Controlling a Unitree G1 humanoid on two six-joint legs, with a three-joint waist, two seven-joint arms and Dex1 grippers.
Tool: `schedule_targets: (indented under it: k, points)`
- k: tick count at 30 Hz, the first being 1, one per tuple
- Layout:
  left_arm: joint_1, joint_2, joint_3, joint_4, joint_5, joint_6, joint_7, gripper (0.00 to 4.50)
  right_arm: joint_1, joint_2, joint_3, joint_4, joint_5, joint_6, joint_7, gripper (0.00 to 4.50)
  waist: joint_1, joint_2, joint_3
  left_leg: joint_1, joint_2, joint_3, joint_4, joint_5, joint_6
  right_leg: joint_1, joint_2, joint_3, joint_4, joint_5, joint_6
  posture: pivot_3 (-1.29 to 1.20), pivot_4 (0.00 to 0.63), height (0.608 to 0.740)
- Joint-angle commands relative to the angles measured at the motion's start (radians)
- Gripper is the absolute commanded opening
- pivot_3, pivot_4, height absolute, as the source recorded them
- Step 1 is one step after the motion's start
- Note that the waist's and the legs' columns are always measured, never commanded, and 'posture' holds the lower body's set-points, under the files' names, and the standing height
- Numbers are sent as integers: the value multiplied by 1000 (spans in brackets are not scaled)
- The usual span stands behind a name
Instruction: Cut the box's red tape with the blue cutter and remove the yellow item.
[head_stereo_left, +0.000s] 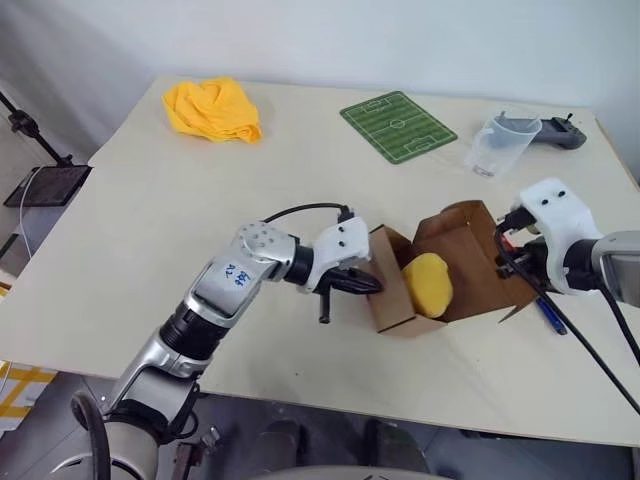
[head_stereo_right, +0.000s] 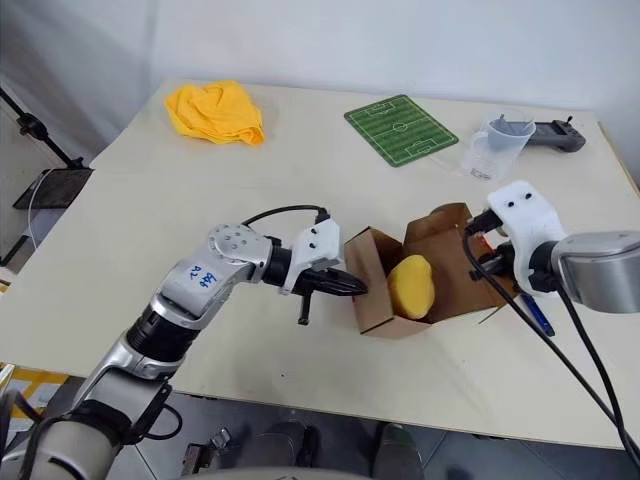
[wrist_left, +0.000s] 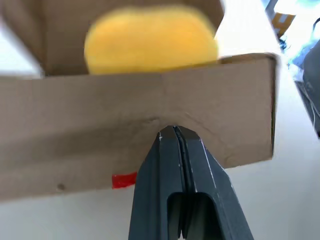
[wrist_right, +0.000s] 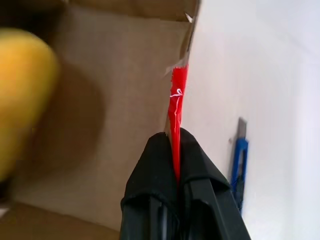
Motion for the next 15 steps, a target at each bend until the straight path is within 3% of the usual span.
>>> schedule_targets:
  k: [1, 13, 15]
  points:
    - [22, -6, -33, -9, 11, 30, 20, 0, 7, 19, -20, -58, -7, 1, 9, 21, 0, 0, 0, 0, 0, 0, 0, 0, 0, -1, 0, 0, 0, 0, 0, 0, 150, 740]
    - [25, -58, 18, 37, -3, -3, 89, 0, 40, 150, -16, -124, -108, 24, -33, 21, -2, 0, 1, -2, 0, 0, -2, 0, 0, -3, 1, -3, 0, 0, 0, 0, 150, 740]
    - [33, -59, 37, 27, -20, 17, 88, 375, 45, 142, -19, -141, -145, 29, -12, 0, -3, 0, 1, -2, 0, 1, -2, 0, 0, -3, 1, -4, 1, 0, 0, 0, 150, 740]
